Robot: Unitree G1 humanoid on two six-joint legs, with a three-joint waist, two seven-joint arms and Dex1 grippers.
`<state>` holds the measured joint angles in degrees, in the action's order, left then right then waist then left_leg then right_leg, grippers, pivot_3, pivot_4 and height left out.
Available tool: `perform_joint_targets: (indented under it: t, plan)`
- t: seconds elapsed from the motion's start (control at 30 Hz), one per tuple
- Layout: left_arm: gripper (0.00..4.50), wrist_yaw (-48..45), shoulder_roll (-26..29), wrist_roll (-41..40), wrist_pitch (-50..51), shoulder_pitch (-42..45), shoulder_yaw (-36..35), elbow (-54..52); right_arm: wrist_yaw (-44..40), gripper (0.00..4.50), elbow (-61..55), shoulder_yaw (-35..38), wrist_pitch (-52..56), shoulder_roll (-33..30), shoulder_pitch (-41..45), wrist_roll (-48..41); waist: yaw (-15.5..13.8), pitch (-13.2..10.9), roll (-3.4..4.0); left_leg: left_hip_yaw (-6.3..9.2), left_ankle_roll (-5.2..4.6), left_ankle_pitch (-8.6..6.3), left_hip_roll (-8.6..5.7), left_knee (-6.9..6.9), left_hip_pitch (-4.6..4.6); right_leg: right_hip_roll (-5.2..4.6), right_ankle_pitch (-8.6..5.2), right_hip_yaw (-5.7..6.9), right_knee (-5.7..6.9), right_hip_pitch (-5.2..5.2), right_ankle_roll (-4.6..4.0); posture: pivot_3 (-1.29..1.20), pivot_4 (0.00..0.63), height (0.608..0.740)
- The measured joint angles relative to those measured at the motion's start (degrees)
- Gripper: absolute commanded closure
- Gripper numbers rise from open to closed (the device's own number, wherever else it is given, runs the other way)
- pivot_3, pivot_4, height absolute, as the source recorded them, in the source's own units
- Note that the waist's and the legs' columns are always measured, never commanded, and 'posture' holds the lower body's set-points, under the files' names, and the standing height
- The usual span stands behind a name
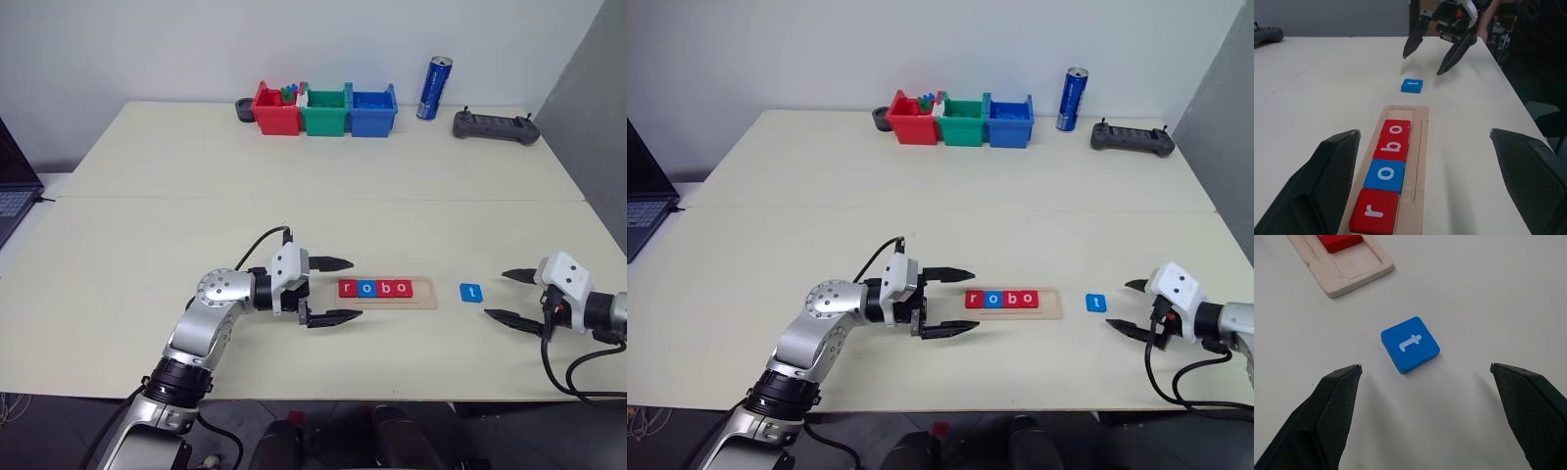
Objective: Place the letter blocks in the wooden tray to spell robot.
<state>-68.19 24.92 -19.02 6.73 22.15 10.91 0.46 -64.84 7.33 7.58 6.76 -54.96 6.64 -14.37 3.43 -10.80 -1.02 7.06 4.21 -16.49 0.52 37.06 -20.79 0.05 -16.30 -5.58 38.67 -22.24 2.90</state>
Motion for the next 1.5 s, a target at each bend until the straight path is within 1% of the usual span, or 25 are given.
perform_joint_targets:
  t: [0.13,0.27,0.53,0.63,0.67,0.77,0.8,0.87,1.07,1.17,1.3,1.37,1.5]
  plan:
    - [0.0,0.13,0.07,0.05,0.03,-0.11,-0.02,-0.05,-3.63,0.01,6.34,-3.31,-3.87,0.98,4.63,1.06,-0.23,0.0,0.0,0.01,0.0,0.0,-0.02,0.02,-0.02,-0.03,0.0,0.01,-0.01,0.0,0.0,0.0,0.15,0.74]
    - [0.0,0.2,0.26,0.05,0.2,-0.19,-0.03,-0.2,-5.62,0.01,10.99,-6.28,-5.35,2.57,8.11,2.06,-0.24,0.0,0.0,0.02,0.01,0.0,-0.02,0.02,-0.01,-0.05,0.0,0.02,0.0,0.0,-0.01,0.0,0.15,0.74]
    - [0.0,1.25,0.76,0.0,0.59,-0.68,-0.04,-0.97,-8.07,0.01,19.4,-8.96,-8.1,4.84,14.2,3.25,-0.12,0.01,0.01,0.02,0.01,0.0,-0.02,0.06,0.02,-0.05,0.01,0.01,0.07,0.0,-0.01,0.0,0.15,0.74]
    - [0.0,1.31,0.76,-0.02,0.73,-0.92,-0.03,-1.1,-8.74,0.59,22.85,-9.18,-8.69,5.83,16.81,4.06,-0.07,0.01,0.01,0.02,0.01,0.01,-0.02,0.1,0.03,-0.05,0.01,0.0,0.12,0.01,-0.01,0.0,0.15,0.74]
    - [0.0,1.32,0.76,-0.03,0.75,-0.95,-0.03,-1.1,-8.99,0.88,23.47,-9.29,-8.71,5.98,17.23,4.09,-0.1,0.01,0.01,0.02,0.01,0.01,-0.02,0.11,0.03,-0.05,0.01,0.01,0.13,0.01,-0.01,0.0,0.15,0.74]
    - [0.0,1.33,0.83,-0.03,0.84,-0.98,-0.03,-1.1,-10.08,2.0,23.86,-9.33,-8.77,6.0,17.41,4.08,-0.15,0.01,0.01,0.03,0.01,0.01,-0.03,0.14,0.02,-0.06,0.01,0.01,0.14,0.02,-0.01,0.0,0.15,0.74]
    - [0.0,1.33,0.89,-0.03,0.88,-0.98,-0.03,-1.1,-10.23,2.27,23.86,-9.32,-8.77,5.99,17.41,4.08,-0.15,0.01,0.01,0.02,0.01,0.01,-0.03,0.14,0.02,-0.06,0.01,0.01,0.14,0.02,-0.01,0.0,0.15,0.74]
    - [0.0,1.34,1.01,-0.03,0.99,-0.99,-0.03,-1.11,-10.61,3.0,23.77,-9.28,-8.84,5.95,17.35,4.07,-0.15,0.01,0.01,0.03,0.01,0.0,-0.03,0.14,0.02,-0.06,0.01,0.01,0.16,0.02,-0.01,0.0,0.15,0.74]
    - [0.0,1.4,1.12,-0.06,1.34,-1.22,-0.03,-1.89,-10.58,3.04,22.05,-9.16,-9.85,5.61,16.74,4.22,-0.21,0.01,0.02,0.04,0.01,0.0,-0.05,0.13,0.02,-0.08,0.01,0.02,0.17,0.01,-0.01,0.0,0.15,0.74]
    - [0.0,1.37,1.13,-0.06,1.33,-1.22,-0.03,-1.94,-10.45,3.04,17.42,-9.19,-7.97,6.16,16.81,4.03,-0.03,0.01,0.03,0.04,0.01,0.01,-0.03,0.13,0.02,-0.07,0.01,0.01,0.2,-0.01,-0.01,0.0,0.15,0.74]
    - [0.0,1.31,1.14,-0.05,1.32,-1.21,-0.03,-1.93,-10.49,3.04,10.55,-11.23,-4.86,9.46,18.12,3.54,0.0,0.01,0.03,0.07,0.02,0.01,-0.02,0.13,0.02,-0.06,0.01,0.04,0.21,-0.01,-0.01,0.0,0.15,0.74]
    - [0.0,1.29,1.21,-0.04,1.3,-1.18,-0.03,-1.92,-10.53,3.04,9.85,-12.29,-4.34,10.73,19.04,3.62,-0.17,0.01,0.03,0.07,0.02,0.01,-0.06,0.14,0.0,-0.09,0.01,0.04,0.2,-0.02,-0.01,0.0,0.15,0.74]
    - [0.0,1.31,1.67,-0.05,1.29,-1.15,-0.12,-1.92,-10.86,3.04,11.05,-13.9,-4.68,11.24,20.18,4.29,-0.53,0.01,0.03,0.1,0.02,0.01,-0.08,0.13,-0.03,-0.13,0.01,0.07,0.16,-0.02,-0.01,0.0,0.15,0.74]
